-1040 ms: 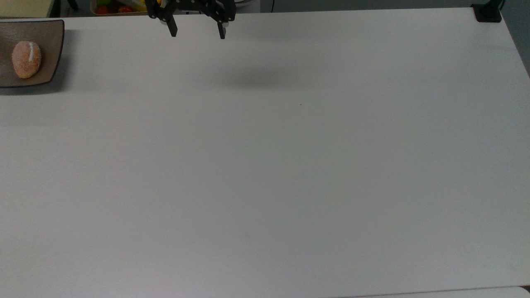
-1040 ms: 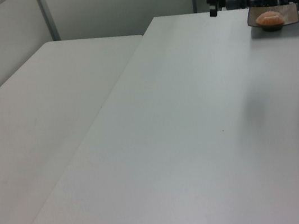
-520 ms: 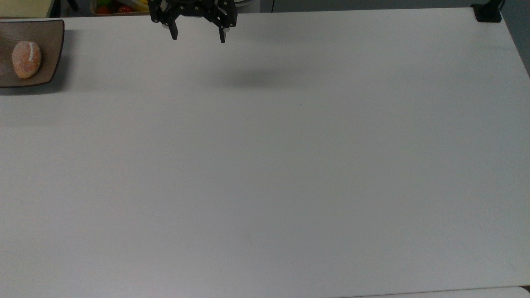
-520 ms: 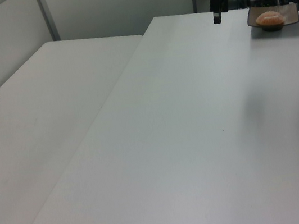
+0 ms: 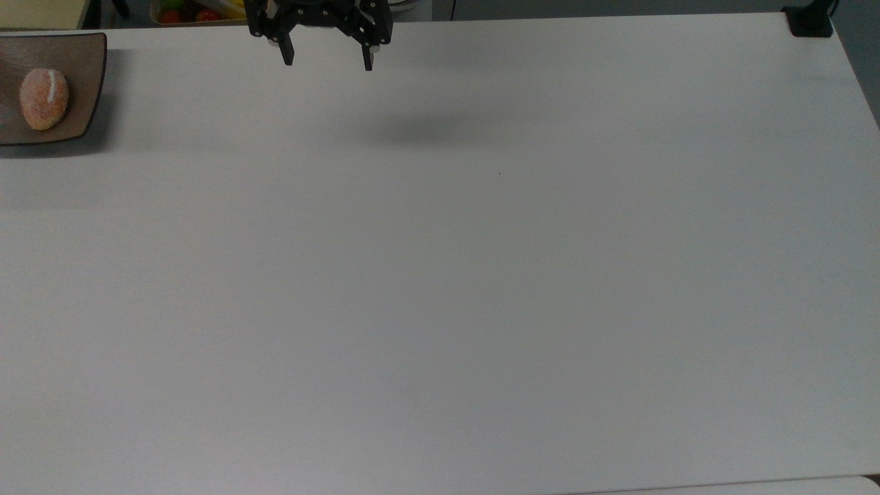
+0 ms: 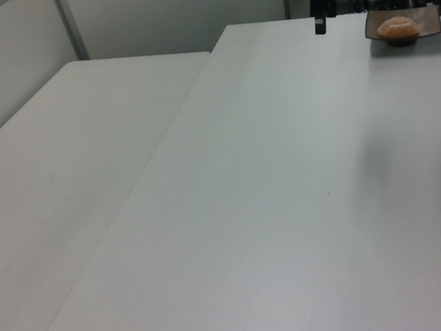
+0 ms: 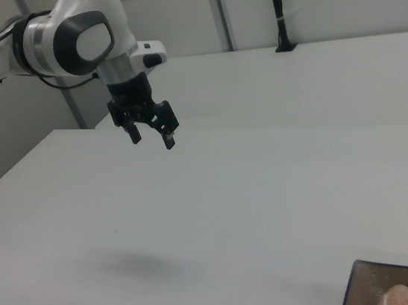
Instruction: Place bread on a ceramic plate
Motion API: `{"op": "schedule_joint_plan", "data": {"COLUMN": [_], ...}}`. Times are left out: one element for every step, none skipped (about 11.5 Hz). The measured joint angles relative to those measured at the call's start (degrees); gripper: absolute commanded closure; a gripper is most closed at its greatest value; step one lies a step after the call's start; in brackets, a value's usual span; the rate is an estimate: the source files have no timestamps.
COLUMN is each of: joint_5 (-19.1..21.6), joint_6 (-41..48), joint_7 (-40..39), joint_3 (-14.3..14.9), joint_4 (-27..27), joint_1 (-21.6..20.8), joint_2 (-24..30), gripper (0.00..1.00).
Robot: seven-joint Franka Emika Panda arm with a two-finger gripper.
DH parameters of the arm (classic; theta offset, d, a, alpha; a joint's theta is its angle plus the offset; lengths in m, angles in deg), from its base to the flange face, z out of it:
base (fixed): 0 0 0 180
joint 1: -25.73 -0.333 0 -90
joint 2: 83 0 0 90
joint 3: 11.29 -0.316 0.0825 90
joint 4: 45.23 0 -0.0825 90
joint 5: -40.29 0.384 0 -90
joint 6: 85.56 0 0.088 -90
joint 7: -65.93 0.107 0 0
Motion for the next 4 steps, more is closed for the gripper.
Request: {"op": "schedule_joint_plan", "data": {"joint_5": [-0.06, -0.30, -0.90, -2.16], "joint_6": [0.00, 0.00, 0.00, 0.00], "joint_7": [0.00, -0.01, -0.01, -0.01], "joint_3": [0.04, 0.05, 0.05, 0.05], "joint_4": [-0.03, -0.06, -0.06, -0.09], "joint_1": [0.00, 0.00, 0.00, 0.00], "joint_2": [0.00, 0.01, 0.04, 0.09], "gripper": [0.00, 0.00, 0.00, 0.00]}}
